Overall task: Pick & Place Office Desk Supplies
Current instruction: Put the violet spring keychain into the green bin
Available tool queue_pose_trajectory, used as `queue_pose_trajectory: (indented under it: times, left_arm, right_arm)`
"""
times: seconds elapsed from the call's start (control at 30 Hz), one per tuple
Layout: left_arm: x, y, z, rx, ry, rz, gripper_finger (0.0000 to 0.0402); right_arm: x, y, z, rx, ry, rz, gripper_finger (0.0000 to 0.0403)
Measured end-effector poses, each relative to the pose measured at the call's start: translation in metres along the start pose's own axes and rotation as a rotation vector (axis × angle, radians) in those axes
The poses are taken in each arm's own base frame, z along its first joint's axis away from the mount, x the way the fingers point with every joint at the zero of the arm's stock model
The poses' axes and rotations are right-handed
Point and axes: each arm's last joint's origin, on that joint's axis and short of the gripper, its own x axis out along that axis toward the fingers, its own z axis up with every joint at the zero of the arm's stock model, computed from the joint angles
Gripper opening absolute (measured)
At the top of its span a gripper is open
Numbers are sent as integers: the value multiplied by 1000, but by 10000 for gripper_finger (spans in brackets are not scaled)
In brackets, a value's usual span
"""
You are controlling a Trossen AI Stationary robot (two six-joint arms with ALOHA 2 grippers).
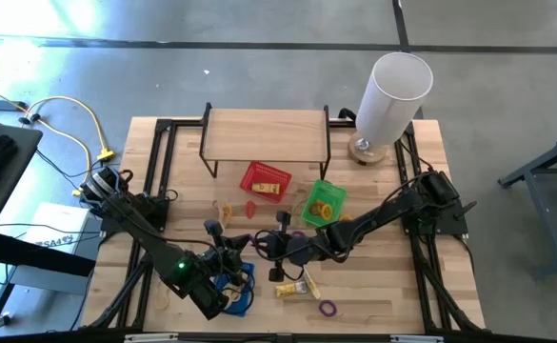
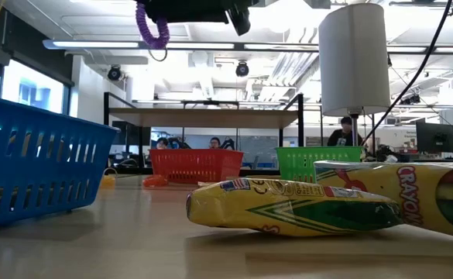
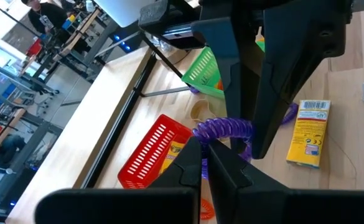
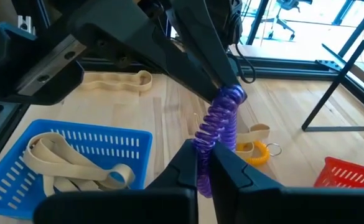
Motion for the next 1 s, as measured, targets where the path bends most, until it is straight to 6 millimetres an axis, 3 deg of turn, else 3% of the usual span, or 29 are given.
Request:
queue_pose_trajectory:
  times: [0.2,0.43,0.57,0.8,1.0]
  left_arm:
    - [1,-2,0,3,51,-78,16]
    - [3,-11,3,91,50,-144,111]
    - [4,-13,3,76,49,-150,155]
    - [1,-15,2,71,71,-199,173]
    - [0,-19,3,41,109,-302,174]
  right_arm:
    - [0,0,-1,-5,10,3,5]
    - [0,-1,-5,-21,50,-6,5]
    - [-3,-2,-17,-28,164,-26,4]
    - [-38,0,-38,-55,419,-196,4]
    - [-72,-19,-37,46,538,-380,5]
